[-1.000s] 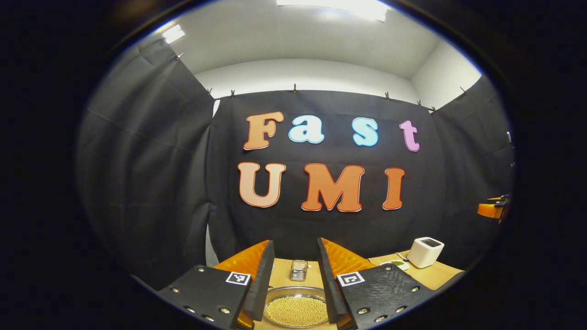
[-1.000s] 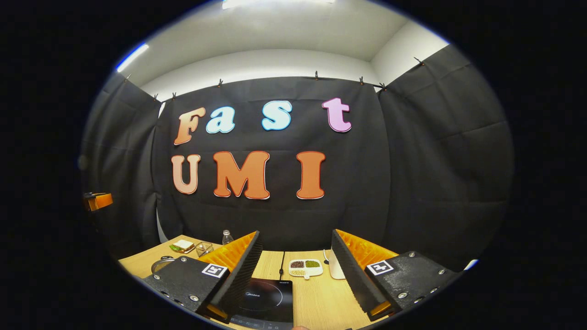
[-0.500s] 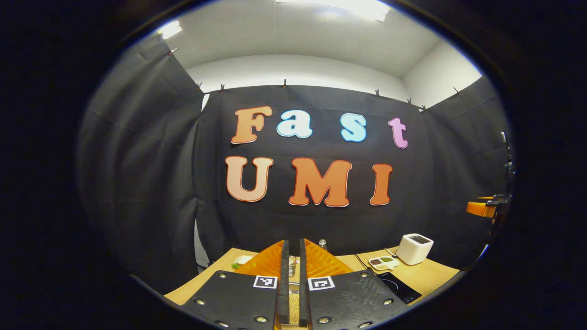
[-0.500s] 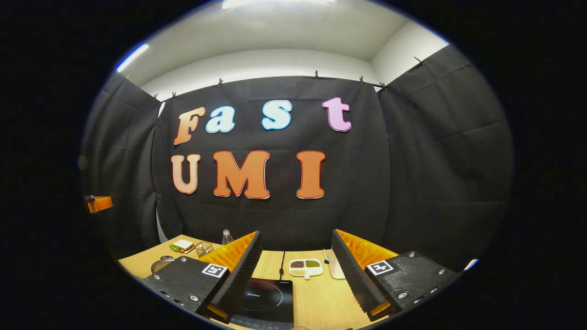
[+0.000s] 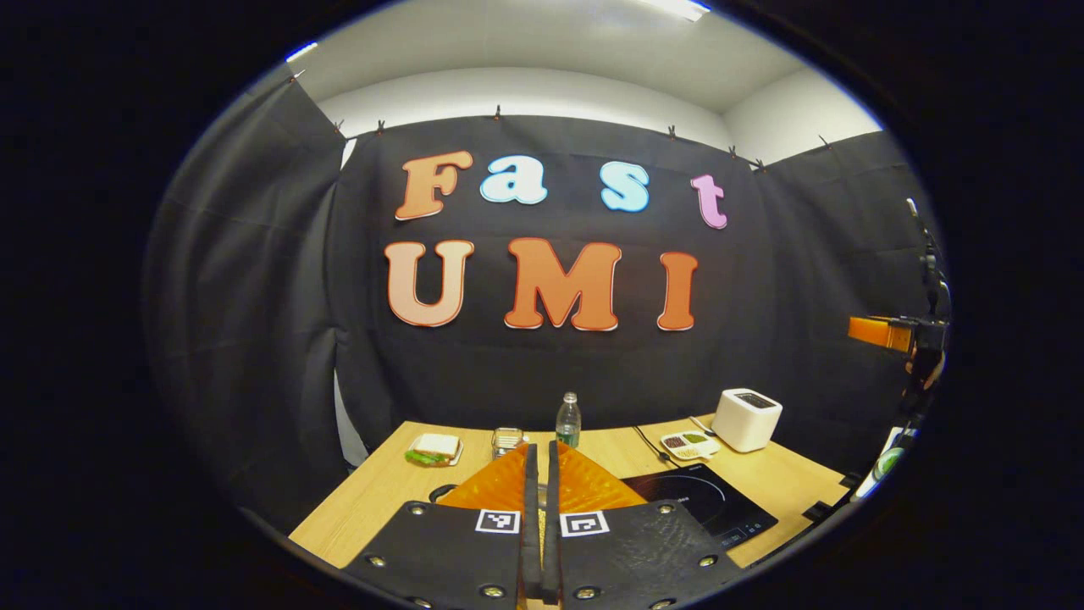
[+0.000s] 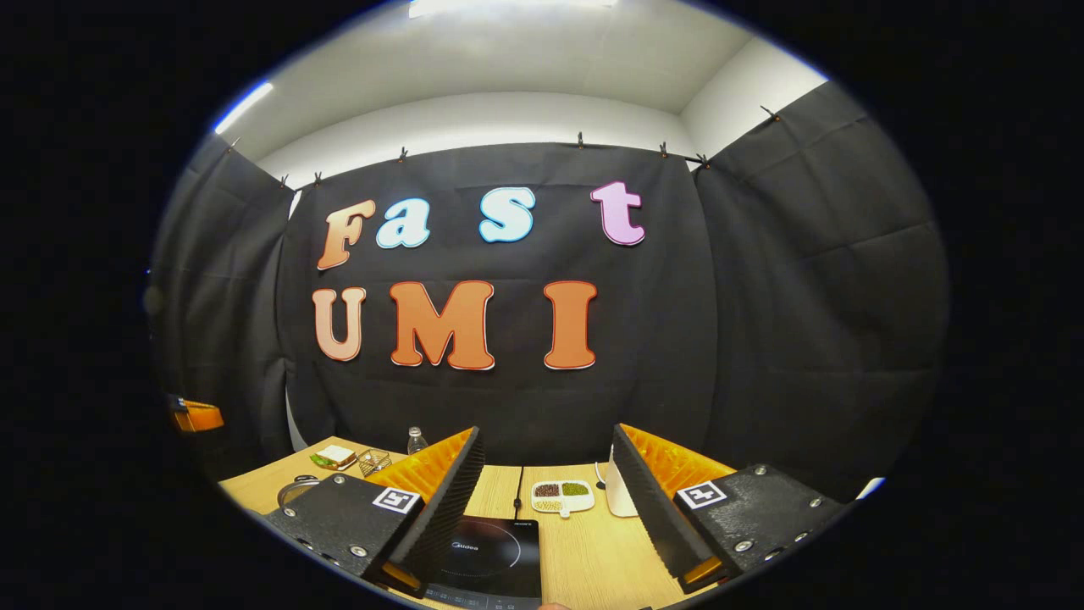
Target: First push the handle of the pot to place it horizontally, then grasp the pot with both hands and set it on the induction cooktop.
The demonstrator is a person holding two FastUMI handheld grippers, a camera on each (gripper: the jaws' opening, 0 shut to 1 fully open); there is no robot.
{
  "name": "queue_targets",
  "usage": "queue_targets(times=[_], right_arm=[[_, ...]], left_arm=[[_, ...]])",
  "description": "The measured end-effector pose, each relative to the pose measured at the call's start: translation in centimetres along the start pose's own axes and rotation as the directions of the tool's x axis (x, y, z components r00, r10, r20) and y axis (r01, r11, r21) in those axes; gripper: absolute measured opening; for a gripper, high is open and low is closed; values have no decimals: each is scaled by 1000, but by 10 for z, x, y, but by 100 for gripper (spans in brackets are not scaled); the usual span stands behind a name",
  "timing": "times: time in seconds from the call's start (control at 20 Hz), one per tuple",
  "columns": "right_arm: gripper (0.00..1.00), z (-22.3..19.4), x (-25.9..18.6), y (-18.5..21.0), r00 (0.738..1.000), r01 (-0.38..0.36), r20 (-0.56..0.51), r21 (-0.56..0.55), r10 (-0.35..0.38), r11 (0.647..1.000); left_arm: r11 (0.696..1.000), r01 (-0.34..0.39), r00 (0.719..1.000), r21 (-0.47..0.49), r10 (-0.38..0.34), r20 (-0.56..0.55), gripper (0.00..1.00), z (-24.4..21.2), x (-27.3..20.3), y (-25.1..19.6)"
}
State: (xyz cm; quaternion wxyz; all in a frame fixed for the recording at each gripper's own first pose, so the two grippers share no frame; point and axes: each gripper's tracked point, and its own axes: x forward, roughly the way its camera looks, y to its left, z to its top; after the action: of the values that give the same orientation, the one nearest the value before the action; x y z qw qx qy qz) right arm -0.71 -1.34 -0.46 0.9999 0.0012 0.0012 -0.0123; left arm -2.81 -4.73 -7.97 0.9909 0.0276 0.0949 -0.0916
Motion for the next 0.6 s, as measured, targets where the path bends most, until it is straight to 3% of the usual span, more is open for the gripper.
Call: queue_targets(times=[0.35, 0.6], right_arm=[[95, -3, 1, 5, 1000, -6, -6, 1, 6, 1000], [95, -8, 3, 9, 1000, -14, -18, -9, 14, 1000]], left_arm=[[998, 51, 989, 37, -46, -141, 2, -71, 1, -22], [994, 100, 961, 41, -86, -263, 3, -131, -2, -38]])
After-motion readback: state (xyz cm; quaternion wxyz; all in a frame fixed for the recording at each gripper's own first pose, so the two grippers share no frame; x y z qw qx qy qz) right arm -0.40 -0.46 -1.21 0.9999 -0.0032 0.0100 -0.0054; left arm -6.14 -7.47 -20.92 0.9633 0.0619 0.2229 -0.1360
